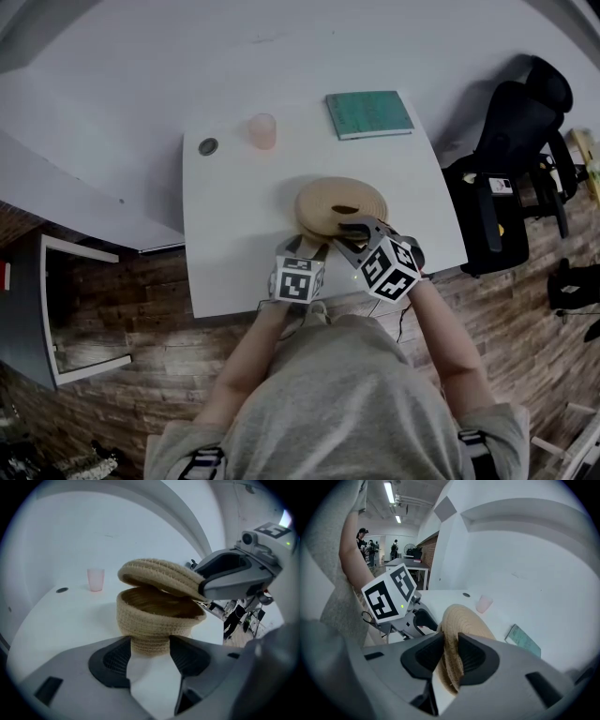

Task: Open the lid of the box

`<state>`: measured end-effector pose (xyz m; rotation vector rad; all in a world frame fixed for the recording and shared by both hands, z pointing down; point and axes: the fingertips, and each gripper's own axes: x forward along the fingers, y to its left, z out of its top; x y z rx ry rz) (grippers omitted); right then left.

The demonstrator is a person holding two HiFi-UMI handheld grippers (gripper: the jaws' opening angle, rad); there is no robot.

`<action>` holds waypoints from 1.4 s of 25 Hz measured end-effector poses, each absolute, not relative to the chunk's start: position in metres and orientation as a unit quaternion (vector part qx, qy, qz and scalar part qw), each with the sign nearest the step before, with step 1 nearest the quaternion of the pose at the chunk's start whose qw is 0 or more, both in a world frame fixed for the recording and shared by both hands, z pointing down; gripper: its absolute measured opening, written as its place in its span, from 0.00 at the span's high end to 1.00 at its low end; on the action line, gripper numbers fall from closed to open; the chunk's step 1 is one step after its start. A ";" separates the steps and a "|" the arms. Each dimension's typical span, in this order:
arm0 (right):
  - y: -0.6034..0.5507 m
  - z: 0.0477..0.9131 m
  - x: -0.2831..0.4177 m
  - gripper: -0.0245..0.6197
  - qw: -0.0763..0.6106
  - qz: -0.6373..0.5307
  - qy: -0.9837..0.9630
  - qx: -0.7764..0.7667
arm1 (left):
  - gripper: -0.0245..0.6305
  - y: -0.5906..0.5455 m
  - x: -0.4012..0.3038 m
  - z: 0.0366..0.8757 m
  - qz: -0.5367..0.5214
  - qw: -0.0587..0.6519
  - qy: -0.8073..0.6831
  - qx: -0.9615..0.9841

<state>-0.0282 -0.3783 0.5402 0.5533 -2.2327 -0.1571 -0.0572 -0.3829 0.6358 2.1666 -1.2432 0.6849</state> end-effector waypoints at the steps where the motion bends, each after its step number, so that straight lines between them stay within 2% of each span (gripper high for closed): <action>1: -0.379 0.538 -0.028 0.81 0.403 -0.063 -0.886 0.221 | 0.61 -0.382 -0.057 0.636 0.254 0.273 -0.462 0.805; 9: -0.393 0.518 -0.024 0.83 0.367 -0.044 -0.895 0.248 | 0.61 -0.382 -0.057 0.635 0.254 0.275 -0.465 0.803; 17: -0.409 0.497 -0.015 0.84 0.301 0.000 -0.906 0.298 | 0.61 -0.381 -0.058 0.635 0.254 0.276 -0.472 0.798; 35: -0.416 0.470 0.059 0.85 0.168 0.126 -0.887 0.411 | 0.61 -0.366 -0.047 0.614 0.224 0.278 -0.511 0.782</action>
